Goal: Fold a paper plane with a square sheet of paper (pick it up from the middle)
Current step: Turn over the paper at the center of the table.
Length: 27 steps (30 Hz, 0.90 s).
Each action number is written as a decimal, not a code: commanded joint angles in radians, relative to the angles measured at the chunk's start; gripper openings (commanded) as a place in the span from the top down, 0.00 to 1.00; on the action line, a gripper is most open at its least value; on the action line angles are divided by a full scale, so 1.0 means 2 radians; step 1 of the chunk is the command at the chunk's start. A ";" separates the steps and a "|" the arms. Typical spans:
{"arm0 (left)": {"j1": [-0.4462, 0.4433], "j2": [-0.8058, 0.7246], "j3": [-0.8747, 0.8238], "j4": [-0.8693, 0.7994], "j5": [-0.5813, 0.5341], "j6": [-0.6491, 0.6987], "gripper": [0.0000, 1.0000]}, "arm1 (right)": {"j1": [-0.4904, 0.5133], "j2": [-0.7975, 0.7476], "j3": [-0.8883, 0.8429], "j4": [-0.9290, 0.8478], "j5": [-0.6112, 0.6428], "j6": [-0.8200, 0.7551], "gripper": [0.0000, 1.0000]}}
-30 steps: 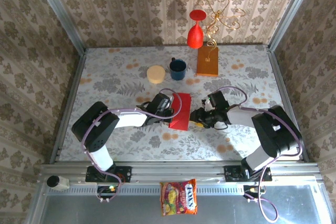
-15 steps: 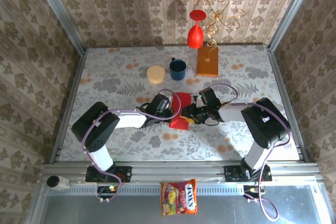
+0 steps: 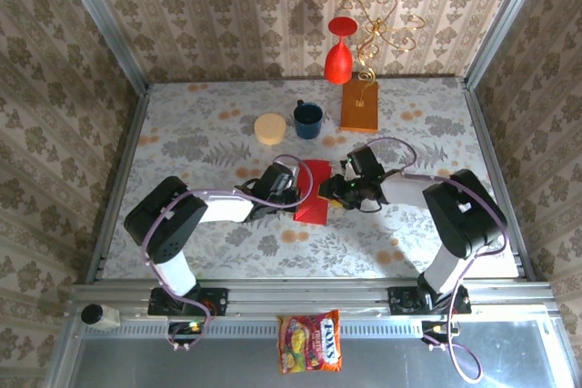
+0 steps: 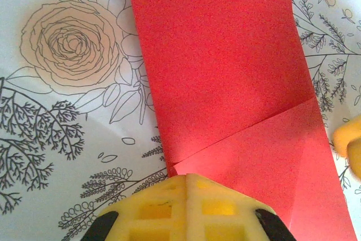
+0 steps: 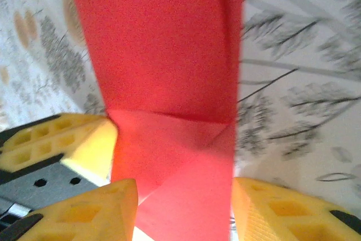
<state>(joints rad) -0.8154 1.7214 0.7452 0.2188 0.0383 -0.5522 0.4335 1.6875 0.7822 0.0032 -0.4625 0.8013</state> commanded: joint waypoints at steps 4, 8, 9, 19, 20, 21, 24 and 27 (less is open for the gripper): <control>0.003 0.011 -0.028 -0.031 -0.002 -0.025 1.00 | -0.002 0.016 0.033 -0.077 0.065 -0.053 0.49; -0.002 0.010 -0.031 -0.030 -0.004 -0.029 1.00 | 0.000 0.051 0.058 -0.066 0.051 -0.056 0.49; -0.003 0.010 -0.031 -0.029 -0.005 -0.029 1.00 | 0.001 0.058 0.064 -0.064 0.044 -0.058 0.50; -0.007 0.018 -0.037 -0.015 -0.004 -0.034 1.00 | 0.037 0.074 0.105 -0.061 0.016 -0.059 0.53; -0.008 0.018 -0.037 -0.015 -0.004 -0.034 1.00 | 0.040 0.073 0.107 -0.065 0.020 -0.058 0.54; -0.008 0.017 -0.037 -0.015 -0.004 -0.035 1.00 | 0.043 0.071 0.108 -0.068 0.021 -0.057 0.54; -0.009 0.014 -0.040 -0.014 -0.004 -0.036 1.00 | 0.050 0.071 0.103 -0.062 0.021 -0.051 0.54; -0.010 0.013 -0.043 -0.013 -0.005 -0.038 1.00 | 0.053 0.068 0.091 -0.042 0.012 -0.040 0.55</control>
<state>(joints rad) -0.8242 1.7195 0.7040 0.2981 0.0261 -0.6106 0.5266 1.8084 0.9844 -0.1368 -0.4019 0.7078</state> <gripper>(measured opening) 0.049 0.454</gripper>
